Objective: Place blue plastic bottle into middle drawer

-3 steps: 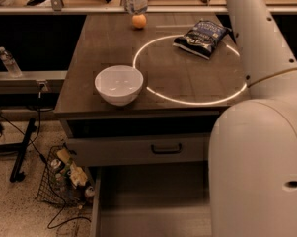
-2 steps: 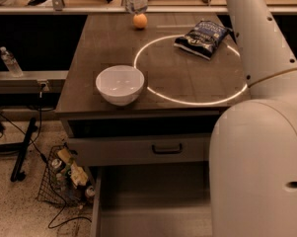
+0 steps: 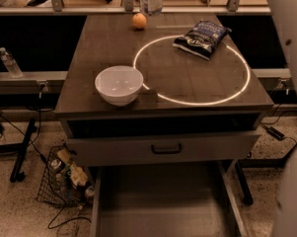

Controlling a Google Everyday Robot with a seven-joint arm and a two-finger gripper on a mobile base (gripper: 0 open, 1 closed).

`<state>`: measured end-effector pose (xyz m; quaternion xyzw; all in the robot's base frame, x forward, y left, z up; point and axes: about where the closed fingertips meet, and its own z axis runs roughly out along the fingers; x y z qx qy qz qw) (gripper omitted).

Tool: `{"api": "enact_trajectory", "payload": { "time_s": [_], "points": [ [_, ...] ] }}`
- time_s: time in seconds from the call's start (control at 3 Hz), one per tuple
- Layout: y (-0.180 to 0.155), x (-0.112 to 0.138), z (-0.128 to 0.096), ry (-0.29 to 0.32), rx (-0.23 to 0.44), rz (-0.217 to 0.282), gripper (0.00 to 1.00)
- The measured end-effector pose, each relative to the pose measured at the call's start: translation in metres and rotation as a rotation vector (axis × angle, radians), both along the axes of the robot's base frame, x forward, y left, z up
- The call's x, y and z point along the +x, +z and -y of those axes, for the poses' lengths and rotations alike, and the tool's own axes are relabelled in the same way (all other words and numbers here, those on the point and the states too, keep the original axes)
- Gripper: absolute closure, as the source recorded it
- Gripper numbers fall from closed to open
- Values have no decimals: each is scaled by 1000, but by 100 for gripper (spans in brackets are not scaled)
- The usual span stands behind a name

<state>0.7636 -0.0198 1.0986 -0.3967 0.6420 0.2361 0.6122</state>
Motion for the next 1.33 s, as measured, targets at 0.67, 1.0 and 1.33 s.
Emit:
{"api": "enact_trajectory", "payload": {
  "time_s": [0.67, 1.0, 1.33],
  "points": [
    [52, -121, 11, -15, 109, 90, 100],
    [8, -194, 42, -32, 38, 0, 100],
    [9, -194, 65, -79, 41, 4, 100]
  ]
}}
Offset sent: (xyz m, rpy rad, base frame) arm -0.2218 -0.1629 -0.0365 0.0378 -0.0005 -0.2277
